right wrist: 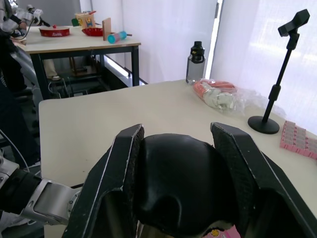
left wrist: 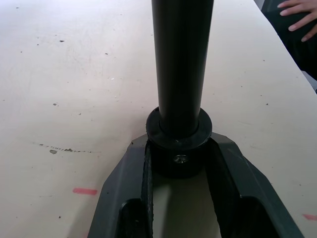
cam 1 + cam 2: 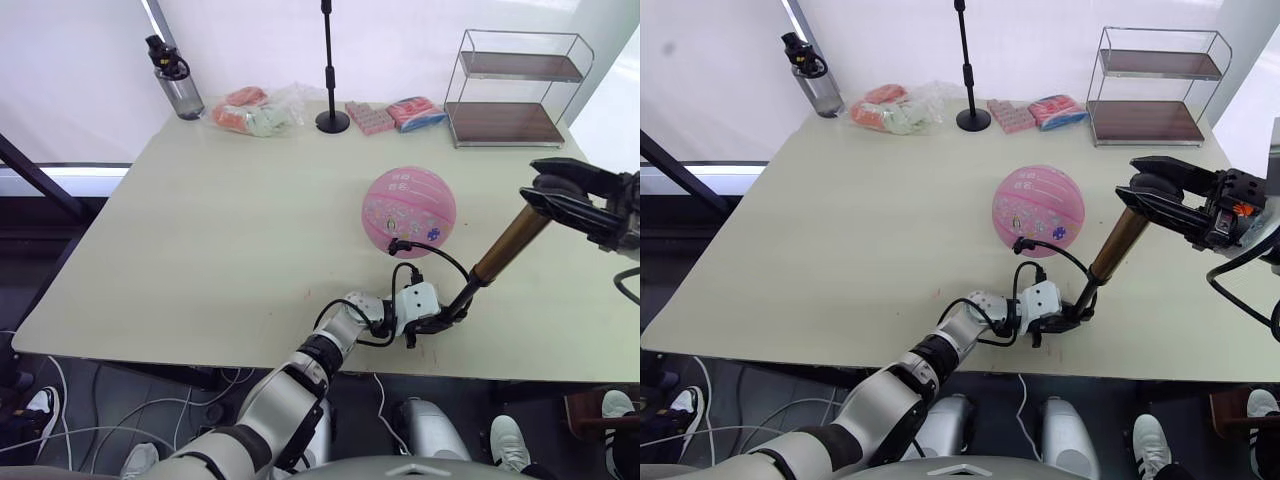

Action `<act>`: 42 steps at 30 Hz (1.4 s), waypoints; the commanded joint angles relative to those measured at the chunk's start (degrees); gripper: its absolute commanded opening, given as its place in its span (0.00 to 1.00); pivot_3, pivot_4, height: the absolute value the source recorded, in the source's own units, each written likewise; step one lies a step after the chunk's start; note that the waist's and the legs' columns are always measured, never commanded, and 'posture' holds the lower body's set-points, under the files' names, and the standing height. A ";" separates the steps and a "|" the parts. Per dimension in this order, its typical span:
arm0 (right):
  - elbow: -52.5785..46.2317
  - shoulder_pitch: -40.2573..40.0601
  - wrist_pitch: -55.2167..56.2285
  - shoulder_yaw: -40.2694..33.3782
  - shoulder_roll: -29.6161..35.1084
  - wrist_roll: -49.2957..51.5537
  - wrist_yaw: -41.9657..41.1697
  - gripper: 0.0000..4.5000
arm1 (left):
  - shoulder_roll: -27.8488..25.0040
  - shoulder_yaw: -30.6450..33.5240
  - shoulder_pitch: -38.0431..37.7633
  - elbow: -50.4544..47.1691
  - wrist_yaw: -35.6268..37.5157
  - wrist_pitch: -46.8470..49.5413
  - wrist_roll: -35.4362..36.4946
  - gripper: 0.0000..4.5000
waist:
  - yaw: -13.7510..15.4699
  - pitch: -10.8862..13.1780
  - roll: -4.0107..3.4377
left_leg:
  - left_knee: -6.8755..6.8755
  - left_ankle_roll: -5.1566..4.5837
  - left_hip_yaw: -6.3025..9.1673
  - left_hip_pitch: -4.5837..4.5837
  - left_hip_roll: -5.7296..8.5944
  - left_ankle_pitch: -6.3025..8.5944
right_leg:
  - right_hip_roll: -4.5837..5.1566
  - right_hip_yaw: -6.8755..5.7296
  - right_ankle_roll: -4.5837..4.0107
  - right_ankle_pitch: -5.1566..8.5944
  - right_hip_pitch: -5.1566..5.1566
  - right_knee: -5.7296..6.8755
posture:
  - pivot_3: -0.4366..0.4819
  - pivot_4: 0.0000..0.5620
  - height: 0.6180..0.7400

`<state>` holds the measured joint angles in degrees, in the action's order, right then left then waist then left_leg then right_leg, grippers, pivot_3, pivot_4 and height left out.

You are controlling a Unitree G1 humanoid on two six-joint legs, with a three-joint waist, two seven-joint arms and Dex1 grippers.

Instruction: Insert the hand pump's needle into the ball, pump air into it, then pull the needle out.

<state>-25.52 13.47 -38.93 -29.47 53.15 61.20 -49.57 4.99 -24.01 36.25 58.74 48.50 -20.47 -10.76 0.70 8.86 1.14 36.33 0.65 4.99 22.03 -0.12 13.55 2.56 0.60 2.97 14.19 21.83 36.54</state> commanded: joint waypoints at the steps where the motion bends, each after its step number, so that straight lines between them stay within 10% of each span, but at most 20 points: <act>1: -2.30 2.00 2.05 -3.66 -0.31 2.30 1.00 0.38 | -1.76 -1.59 -2.39 5.52 -0.06 3.12 -3.00 0.22 | 0.01 0.02 -0.02 | 0.00 0.00 0.00 0.05 0.00 0.00 | 0.00 0.00 0.00 0.00 0.06 0.00 | 0.48 0.27 0.93; 27: 13.98 -20.23 31.91 27.85 -24.45 -34.35 -3.74 0.38 | -2.18 -1.86 -2.05 5.77 -0.44 2.87 -3.35 0.22 | -1.09 -1.23 1.01 | -0.01 0.01 0.07 -0.34 -0.16 0.01 | -0.14 -0.05 -0.18 0.11 -0.25 0.06 | 0.48 0.27 0.93; 42: 0.63 -14.73 23.98 18.48 -17.45 -19.38 -4.65 0.38 | -2.11 -1.68 -1.86 5.98 -0.12 2.93 -3.16 0.22 | -1.08 -1.06 0.52 | -0.02 0.01 0.10 -0.23 -0.09 0.01 | -0.08 -0.06 -0.15 0.09 -0.18 0.05 | 0.48 0.27 0.93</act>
<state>-18.94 -2.84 -10.52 -9.07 33.46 34.69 -53.18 4.17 -24.07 36.87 60.07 48.32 -20.63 -11.04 -0.38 7.80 1.65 36.31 0.67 5.09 21.81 -0.21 13.56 2.48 0.53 2.84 14.28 21.66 36.59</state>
